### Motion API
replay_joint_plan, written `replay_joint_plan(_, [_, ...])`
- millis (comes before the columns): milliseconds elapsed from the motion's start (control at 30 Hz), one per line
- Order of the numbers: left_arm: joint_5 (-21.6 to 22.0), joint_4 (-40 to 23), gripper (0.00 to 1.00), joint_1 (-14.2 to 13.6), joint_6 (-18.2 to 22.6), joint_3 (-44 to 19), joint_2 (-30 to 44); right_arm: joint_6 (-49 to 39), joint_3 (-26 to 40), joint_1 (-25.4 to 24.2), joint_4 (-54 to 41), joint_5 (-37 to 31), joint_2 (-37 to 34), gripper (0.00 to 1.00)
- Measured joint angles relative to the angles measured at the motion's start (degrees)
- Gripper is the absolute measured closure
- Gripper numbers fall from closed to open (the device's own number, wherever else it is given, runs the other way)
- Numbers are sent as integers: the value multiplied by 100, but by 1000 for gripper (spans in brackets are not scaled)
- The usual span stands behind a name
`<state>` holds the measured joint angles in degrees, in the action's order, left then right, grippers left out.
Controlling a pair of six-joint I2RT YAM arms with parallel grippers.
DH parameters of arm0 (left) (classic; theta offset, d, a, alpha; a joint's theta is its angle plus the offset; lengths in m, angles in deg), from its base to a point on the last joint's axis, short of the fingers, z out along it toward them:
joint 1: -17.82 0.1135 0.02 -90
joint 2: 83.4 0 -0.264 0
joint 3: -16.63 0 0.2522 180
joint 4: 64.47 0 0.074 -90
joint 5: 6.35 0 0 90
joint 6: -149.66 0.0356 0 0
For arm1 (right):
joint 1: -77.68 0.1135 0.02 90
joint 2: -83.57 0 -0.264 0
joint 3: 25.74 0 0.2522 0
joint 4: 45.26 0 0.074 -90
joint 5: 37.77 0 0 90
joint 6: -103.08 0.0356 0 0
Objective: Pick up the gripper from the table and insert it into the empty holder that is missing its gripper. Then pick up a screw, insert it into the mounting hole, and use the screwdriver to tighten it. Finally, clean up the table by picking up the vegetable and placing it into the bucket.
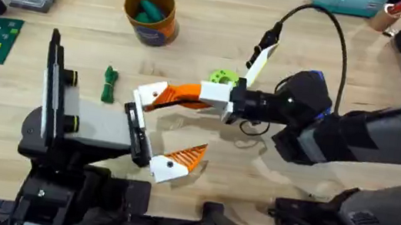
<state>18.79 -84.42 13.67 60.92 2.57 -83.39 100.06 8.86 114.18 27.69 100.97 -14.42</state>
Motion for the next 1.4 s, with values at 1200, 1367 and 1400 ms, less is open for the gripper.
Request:
replay_joint_plan(1200, [98,17,10,24,-129,2,0,-2,11,139,-123,-305,0,990])
replay_joint_plan(1367, [98,17,10,24,-129,2,0,-2,11,139,-126,-305,2,990])
replay_joint_plan(1400, [98,17,10,24,-129,2,0,-2,11,139,-126,-305,2,990])
